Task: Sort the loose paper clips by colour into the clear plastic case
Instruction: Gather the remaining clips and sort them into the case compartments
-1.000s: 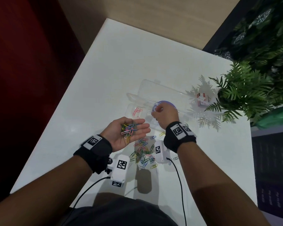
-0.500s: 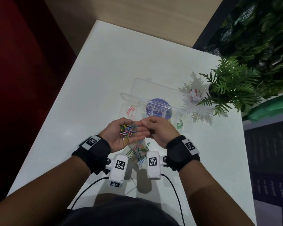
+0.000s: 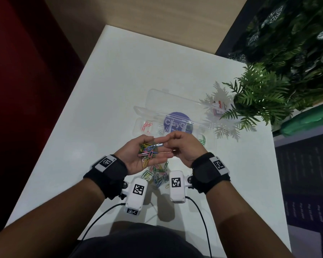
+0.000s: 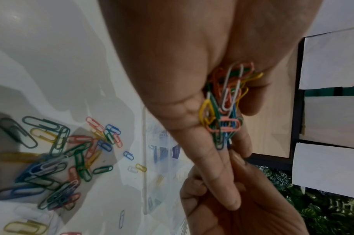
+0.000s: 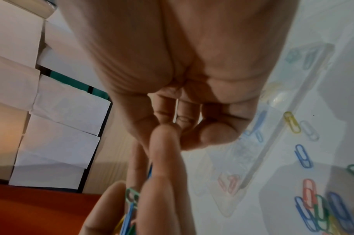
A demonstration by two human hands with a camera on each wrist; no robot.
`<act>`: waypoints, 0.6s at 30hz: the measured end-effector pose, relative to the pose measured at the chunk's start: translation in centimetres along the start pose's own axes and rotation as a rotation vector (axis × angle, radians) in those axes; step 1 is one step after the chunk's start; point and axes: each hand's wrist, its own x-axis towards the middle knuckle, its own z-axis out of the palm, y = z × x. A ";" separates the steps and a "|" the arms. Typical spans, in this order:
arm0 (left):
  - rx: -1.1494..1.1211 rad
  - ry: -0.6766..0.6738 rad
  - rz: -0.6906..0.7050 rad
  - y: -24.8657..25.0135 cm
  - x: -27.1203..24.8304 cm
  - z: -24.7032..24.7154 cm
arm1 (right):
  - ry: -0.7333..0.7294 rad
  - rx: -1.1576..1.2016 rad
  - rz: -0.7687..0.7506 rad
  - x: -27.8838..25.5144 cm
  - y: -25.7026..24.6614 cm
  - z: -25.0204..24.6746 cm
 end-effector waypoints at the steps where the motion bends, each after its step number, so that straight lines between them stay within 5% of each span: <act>1: -0.013 0.004 0.003 0.1 0.0 0.0 | 0.047 -0.005 -0.007 0.1 -0.1 -0.2; 8: -0.171 -0.018 0.013 0.5 0.0 -0.1 | 0.511 -0.432 -0.062 3.0 -0.9 -3.2; 14: -0.210 -0.050 0.007 0.6 0.1 -0.1 | 0.548 -0.747 -0.012 4.4 -1.3 -2.7; 18: -0.219 -0.049 0.002 0.8 0.3 -0.3 | 0.449 -0.774 -0.221 1.8 -2.7 -0.4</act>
